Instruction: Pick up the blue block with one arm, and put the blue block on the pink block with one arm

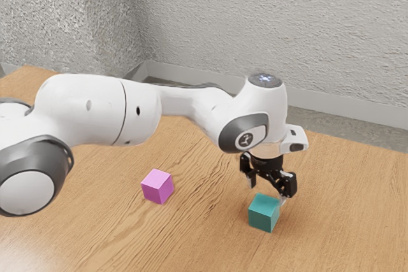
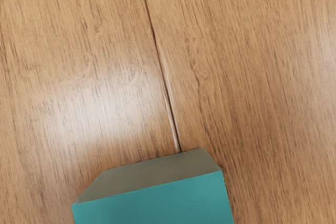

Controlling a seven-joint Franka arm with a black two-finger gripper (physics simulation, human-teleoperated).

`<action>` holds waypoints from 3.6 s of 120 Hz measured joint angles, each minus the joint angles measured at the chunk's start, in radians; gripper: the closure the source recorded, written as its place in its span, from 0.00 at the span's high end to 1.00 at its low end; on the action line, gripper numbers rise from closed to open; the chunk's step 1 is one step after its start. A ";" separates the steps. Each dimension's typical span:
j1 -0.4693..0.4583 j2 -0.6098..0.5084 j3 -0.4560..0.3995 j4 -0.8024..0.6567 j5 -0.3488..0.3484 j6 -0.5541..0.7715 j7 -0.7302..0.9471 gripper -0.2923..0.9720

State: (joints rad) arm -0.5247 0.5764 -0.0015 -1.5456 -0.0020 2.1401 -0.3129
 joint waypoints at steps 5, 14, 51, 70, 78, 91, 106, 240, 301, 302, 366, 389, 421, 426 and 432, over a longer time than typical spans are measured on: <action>-0.001 0.001 0.001 -0.003 -0.009 0.006 -0.011 0.75; 0.000 0.002 0.002 -0.008 -0.020 0.015 -0.031 0.75; -0.005 -0.009 0.004 -0.080 -0.051 0.035 -0.116 0.75; 0.000 0.013 0.005 -0.079 -0.049 0.047 -0.144 0.75; 0.000 0.022 0.005 -0.079 -0.048 0.056 -0.151 0.75; -0.001 0.029 0.005 -0.079 -0.048 0.065 -0.162 0.75; -0.002 0.033 0.005 -0.079 -0.047 0.071 -0.172 0.75; 0.210 -0.479 0.163 -0.509 0.051 0.066 0.010 0.49; 0.226 -0.521 0.163 -0.641 0.120 0.071 0.250 0.48; 0.227 -0.519 0.163 -0.640 0.120 0.071 0.253 0.48; 0.263 -0.466 0.168 -0.617 0.090 0.168 0.277 0.49; 0.260 -0.473 0.168 -0.643 0.087 0.171 0.254 0.49; 0.260 -0.472 0.168 -0.651 0.086 0.172 0.233 0.49; 0.260 -0.470 0.168 -0.651 0.086 0.173 0.231 0.49; 0.260 -0.468 0.168 -0.650 0.086 0.174 0.228 0.49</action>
State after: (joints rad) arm -0.2646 0.1083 0.1662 -2.1959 0.0836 2.3141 -0.0851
